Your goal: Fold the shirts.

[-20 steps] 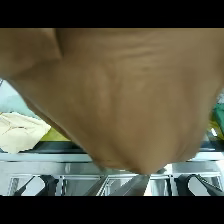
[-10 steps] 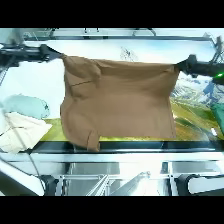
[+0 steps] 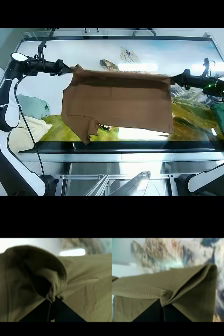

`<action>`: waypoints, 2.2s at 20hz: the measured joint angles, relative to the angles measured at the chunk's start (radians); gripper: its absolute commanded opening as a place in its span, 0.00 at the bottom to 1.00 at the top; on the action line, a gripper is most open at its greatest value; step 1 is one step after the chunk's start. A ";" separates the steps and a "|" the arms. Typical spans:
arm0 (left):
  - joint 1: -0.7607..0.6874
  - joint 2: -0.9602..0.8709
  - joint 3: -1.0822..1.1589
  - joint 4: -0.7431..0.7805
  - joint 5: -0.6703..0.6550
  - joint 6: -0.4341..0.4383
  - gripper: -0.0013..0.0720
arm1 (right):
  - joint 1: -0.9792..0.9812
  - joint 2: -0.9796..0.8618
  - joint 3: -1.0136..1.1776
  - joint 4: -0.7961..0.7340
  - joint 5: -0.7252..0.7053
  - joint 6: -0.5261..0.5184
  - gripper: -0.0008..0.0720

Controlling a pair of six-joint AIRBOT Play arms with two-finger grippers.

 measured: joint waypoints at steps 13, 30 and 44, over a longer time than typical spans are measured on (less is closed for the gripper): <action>-0.027 -0.058 -0.005 0.169 -0.166 -0.120 0.49 | -0.002 -0.064 0.000 -0.114 0.160 0.052 0.36; 0.246 0.378 -0.697 0.174 -0.248 -0.129 0.49 | -0.156 0.367 -0.540 -0.576 0.172 0.198 0.36; 0.279 0.565 -1.087 0.174 -0.107 -0.075 0.49 | -0.045 0.321 -0.678 -0.339 0.084 0.056 0.50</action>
